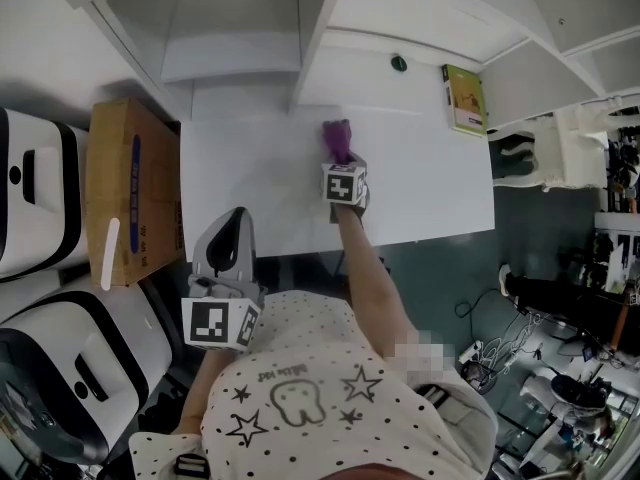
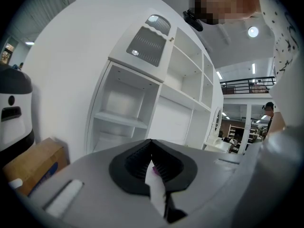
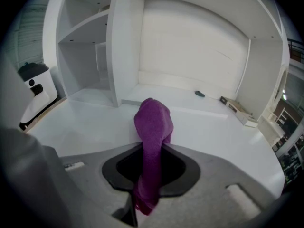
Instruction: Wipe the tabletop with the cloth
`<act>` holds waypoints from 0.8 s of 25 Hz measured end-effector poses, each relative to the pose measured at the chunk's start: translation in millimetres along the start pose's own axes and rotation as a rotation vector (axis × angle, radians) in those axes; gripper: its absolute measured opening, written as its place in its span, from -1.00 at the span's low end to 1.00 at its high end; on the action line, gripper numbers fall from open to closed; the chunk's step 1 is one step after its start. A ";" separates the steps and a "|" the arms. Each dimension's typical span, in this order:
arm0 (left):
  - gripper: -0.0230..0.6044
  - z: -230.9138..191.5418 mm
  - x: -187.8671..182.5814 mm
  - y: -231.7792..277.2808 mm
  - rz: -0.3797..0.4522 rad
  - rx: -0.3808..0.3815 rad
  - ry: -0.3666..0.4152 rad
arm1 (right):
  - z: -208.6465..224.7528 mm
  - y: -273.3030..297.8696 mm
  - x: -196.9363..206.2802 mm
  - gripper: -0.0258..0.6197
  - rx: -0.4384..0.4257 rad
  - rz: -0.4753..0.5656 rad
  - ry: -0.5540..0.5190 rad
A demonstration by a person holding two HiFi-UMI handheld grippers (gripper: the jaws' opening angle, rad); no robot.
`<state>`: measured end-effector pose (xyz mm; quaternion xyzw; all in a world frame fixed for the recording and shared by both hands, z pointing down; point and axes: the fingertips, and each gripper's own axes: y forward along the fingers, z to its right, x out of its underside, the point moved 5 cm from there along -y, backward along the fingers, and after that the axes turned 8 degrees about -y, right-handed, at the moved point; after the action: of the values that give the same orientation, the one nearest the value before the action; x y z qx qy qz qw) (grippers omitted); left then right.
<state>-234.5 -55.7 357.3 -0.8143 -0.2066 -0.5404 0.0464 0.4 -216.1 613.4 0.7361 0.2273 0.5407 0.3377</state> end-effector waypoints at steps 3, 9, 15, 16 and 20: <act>-0.95 -4.8 -2.5 -2.9 0.002 0.005 -0.001 | -8.4 -0.5 -1.3 -0.71 0.002 -0.010 -0.005; -0.95 -15.6 -7.9 -10.8 0.007 0.009 -0.004 | -26.1 0.8 -8.7 -0.71 0.000 -0.015 -0.016; -0.95 -26.1 -11.9 -19.8 0.012 0.004 -0.004 | -38.1 2.0 -13.7 -0.71 -0.001 -0.008 -0.018; -0.95 -27.4 -12.2 -20.8 0.013 0.002 -0.004 | -40.2 1.9 -14.4 -0.71 -0.002 -0.009 -0.019; -0.95 -31.2 -12.2 -24.2 0.015 -0.003 -0.002 | -49.3 3.3 -18.6 -0.71 -0.007 0.010 -0.026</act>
<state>-274.7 -46.4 355.6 -0.8164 -0.2000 -0.5396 0.0491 -52.3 -218.9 613.1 0.7430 0.2171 0.5337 0.3405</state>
